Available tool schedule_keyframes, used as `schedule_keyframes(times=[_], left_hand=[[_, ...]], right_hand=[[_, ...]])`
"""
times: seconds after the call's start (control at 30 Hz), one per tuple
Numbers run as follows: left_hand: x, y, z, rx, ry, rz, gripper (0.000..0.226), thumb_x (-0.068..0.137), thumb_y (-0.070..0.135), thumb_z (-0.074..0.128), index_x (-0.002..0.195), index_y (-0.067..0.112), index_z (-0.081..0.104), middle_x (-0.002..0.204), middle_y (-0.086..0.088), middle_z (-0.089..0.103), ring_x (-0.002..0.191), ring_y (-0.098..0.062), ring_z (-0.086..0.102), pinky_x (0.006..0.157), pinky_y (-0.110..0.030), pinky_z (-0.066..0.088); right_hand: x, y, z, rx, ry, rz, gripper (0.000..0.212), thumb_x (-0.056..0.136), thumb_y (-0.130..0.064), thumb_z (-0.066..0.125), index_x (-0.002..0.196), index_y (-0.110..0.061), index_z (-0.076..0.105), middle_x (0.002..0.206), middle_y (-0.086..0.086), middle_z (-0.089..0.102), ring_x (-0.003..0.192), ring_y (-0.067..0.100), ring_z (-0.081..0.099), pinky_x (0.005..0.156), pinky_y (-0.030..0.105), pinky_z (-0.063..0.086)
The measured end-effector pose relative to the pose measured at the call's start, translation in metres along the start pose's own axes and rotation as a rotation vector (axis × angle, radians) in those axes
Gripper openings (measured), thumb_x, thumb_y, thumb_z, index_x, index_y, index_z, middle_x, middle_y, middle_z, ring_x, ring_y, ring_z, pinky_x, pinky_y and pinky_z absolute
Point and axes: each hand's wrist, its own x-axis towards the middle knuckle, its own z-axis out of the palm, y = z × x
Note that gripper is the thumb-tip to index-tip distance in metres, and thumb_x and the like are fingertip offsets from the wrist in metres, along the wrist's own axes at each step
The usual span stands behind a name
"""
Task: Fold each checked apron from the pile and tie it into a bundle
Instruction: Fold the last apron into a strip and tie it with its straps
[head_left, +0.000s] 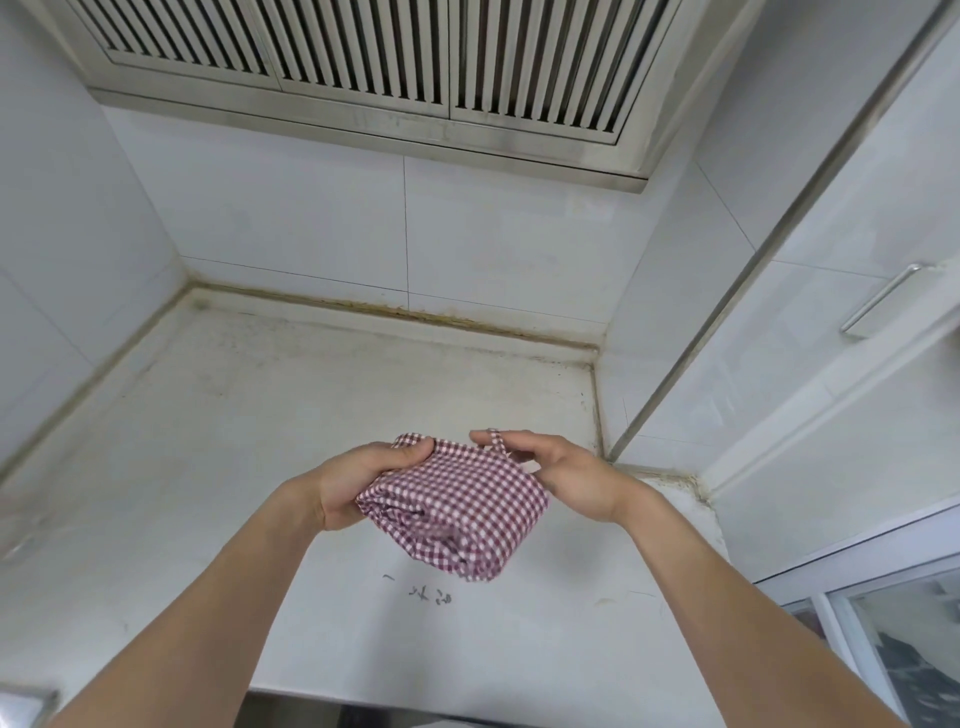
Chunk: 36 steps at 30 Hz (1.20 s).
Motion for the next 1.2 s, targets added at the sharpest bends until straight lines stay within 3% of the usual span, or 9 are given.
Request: schedule_keyframes(times=[0.1, 0.2, 0.33, 0.6, 0.87, 0.97, 1.07, 1.13, 1.2], left_hand=[[0.0, 0.003, -0.005, 0.299, 0.094, -0.002, 0.101, 0.041, 0.072, 0.087, 0.119, 0.012, 0.065, 0.112, -0.004, 0.074, 0.104, -0.024, 0.071, 0.096, -0.039, 0.054], [0.008, -0.003, -0.004, 0.445, 0.26, -0.041, 0.092, 0.047, 0.077, 0.08, 0.117, 0.019, 0.065, 0.111, 0.001, 0.074, 0.102, -0.021, 0.071, 0.098, -0.041, 0.054], [0.023, -0.02, 0.006, 0.441, 0.469, -0.03, 0.059, 0.074, 0.061, 0.076, 0.108, 0.013, 0.068, 0.104, -0.003, 0.073, 0.092, -0.02, 0.071, 0.081, -0.031, 0.057], [0.041, -0.047, 0.034, -0.156, 0.688, 0.039, 0.046, 0.08, 0.03, 0.082, 0.108, 0.004, 0.058, 0.102, -0.009, 0.069, 0.091, -0.026, 0.068, 0.078, -0.038, 0.058], [0.052, -0.053, 0.037, -0.686, 0.739, 0.15, 0.046, 0.09, 0.022, 0.073, 0.122, -0.006, 0.056, 0.115, -0.017, 0.068, 0.1, -0.029, 0.068, 0.075, -0.039, 0.058], [0.048, -0.05, 0.032, -0.657, 0.779, 0.23, 0.05, 0.089, 0.02, 0.074, 0.127, -0.002, 0.05, 0.119, -0.012, 0.065, 0.103, -0.025, 0.066, 0.081, -0.039, 0.057], [0.047, -0.046, 0.031, -0.568, 0.775, 0.282, 0.048, 0.085, 0.016, 0.077, 0.122, 0.003, 0.049, 0.12, -0.011, 0.063, 0.105, -0.026, 0.065, 0.089, -0.042, 0.056], [0.048, -0.044, 0.036, -0.479, 0.789, 0.322, 0.041, 0.082, 0.015, 0.08, 0.112, 0.009, 0.052, 0.117, -0.01, 0.064, 0.105, -0.027, 0.065, 0.091, -0.043, 0.056], [0.047, -0.043, 0.044, -0.336, 0.812, 0.375, 0.037, 0.08, 0.015, 0.082, 0.102, 0.015, 0.052, 0.107, -0.005, 0.065, 0.099, -0.023, 0.066, 0.082, -0.033, 0.058]], right_hand=[[0.007, 0.003, -0.009, 0.349, 0.055, 0.031, 0.069, 0.068, -0.001, 0.053, 0.129, -0.032, 0.066, 0.113, 0.009, 0.056, 0.102, 0.021, 0.05, 0.101, 0.045, 0.046], [0.011, -0.003, -0.014, 0.488, 0.158, -0.002, 0.039, 0.081, -0.013, 0.062, 0.118, -0.018, 0.071, 0.091, -0.001, 0.054, 0.093, 0.014, 0.051, 0.091, 0.038, 0.046], [0.014, -0.015, -0.007, 0.478, 0.26, -0.016, 0.01, 0.098, -0.014, 0.06, 0.098, -0.009, 0.068, 0.097, 0.005, 0.069, 0.095, 0.019, 0.064, 0.091, 0.035, 0.05], [0.006, -0.02, 0.007, 0.465, 0.517, -0.037, 0.005, 0.093, -0.007, 0.066, 0.095, -0.002, 0.065, 0.092, 0.02, 0.073, 0.095, 0.028, 0.072, 0.092, 0.031, 0.056], [-0.012, 0.029, 0.023, 0.926, 0.773, 0.207, 0.017, 0.096, -0.008, 0.061, 0.083, -0.007, 0.051, 0.058, 0.005, 0.041, 0.047, 0.019, 0.044, 0.072, 0.044, 0.058], [-0.016, 0.07, 0.02, 0.894, 0.964, 0.461, 0.014, 0.094, -0.009, 0.062, 0.101, -0.005, 0.051, 0.076, 0.005, 0.049, 0.069, 0.021, 0.052, 0.08, 0.041, 0.056], [-0.018, 0.093, 0.018, 0.617, 1.167, 0.67, 0.066, 0.087, -0.015, 0.071, 0.139, -0.005, 0.032, 0.132, 0.015, 0.04, 0.12, 0.029, 0.043, 0.1, 0.042, 0.041], [-0.016, 0.089, 0.021, 0.474, 1.23, 0.585, 0.075, 0.085, -0.014, 0.072, 0.145, -0.009, 0.026, 0.143, 0.016, 0.027, 0.134, 0.033, 0.035, 0.104, 0.044, 0.038], [-0.01, 0.078, 0.027, 0.311, 1.197, 0.36, 0.061, 0.083, -0.01, 0.072, 0.136, -0.017, 0.043, 0.136, 0.002, 0.038, 0.134, 0.026, 0.039, 0.108, 0.04, 0.038]])
